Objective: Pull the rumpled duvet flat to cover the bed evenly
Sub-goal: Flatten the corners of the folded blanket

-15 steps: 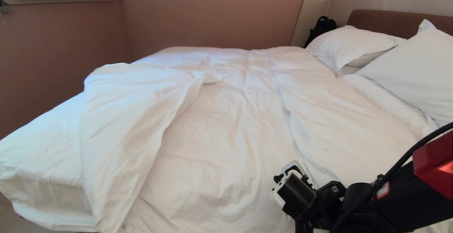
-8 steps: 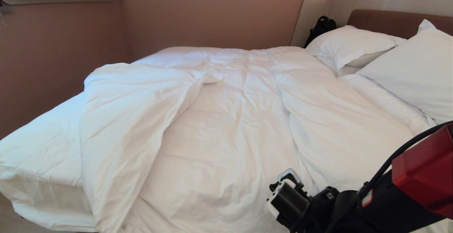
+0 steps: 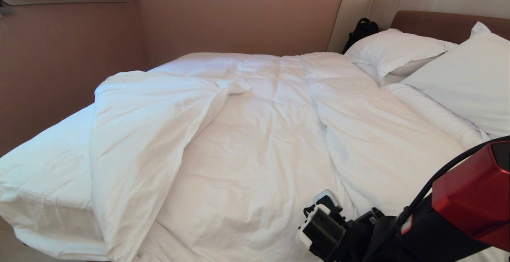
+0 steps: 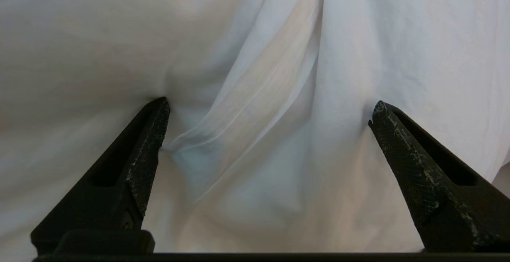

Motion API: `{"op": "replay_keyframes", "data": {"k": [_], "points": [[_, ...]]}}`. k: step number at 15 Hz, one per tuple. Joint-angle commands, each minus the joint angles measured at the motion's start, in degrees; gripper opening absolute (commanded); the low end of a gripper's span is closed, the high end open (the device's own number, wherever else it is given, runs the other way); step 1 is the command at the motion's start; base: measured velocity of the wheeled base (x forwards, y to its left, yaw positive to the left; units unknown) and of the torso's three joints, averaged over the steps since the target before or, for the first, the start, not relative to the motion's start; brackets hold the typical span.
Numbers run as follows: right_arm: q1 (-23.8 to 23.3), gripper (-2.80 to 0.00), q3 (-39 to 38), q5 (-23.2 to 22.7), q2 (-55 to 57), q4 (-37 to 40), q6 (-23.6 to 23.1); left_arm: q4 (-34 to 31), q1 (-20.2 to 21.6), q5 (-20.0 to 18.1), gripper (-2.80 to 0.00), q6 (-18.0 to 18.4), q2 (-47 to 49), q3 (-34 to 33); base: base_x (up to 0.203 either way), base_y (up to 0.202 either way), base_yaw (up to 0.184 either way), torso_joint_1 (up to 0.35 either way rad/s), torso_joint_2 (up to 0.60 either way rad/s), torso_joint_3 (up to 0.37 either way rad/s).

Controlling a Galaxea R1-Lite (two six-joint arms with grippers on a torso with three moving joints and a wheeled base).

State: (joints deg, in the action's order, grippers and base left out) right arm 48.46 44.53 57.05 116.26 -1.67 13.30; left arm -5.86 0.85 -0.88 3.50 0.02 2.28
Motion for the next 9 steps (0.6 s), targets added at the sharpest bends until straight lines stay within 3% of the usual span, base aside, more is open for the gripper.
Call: {"op": "replay_keyframes", "data": {"k": [1,9], "points": [[0.0,0.0,-0.1,0.3,0.0,0.0,0.1,0.0,0.0,0.0,-2.8,0.0,0.0,0.0,0.0,0.0,0.0,0.0,0.0,0.0],[1.7,0.0,-3.4,-0.6,-1.1,0.0,0.9,0.0,0.0,0.0,-2.8,0.0,0.0,0.0,0.0,0.0,0.0,0.0,0.0,0.0]]}}
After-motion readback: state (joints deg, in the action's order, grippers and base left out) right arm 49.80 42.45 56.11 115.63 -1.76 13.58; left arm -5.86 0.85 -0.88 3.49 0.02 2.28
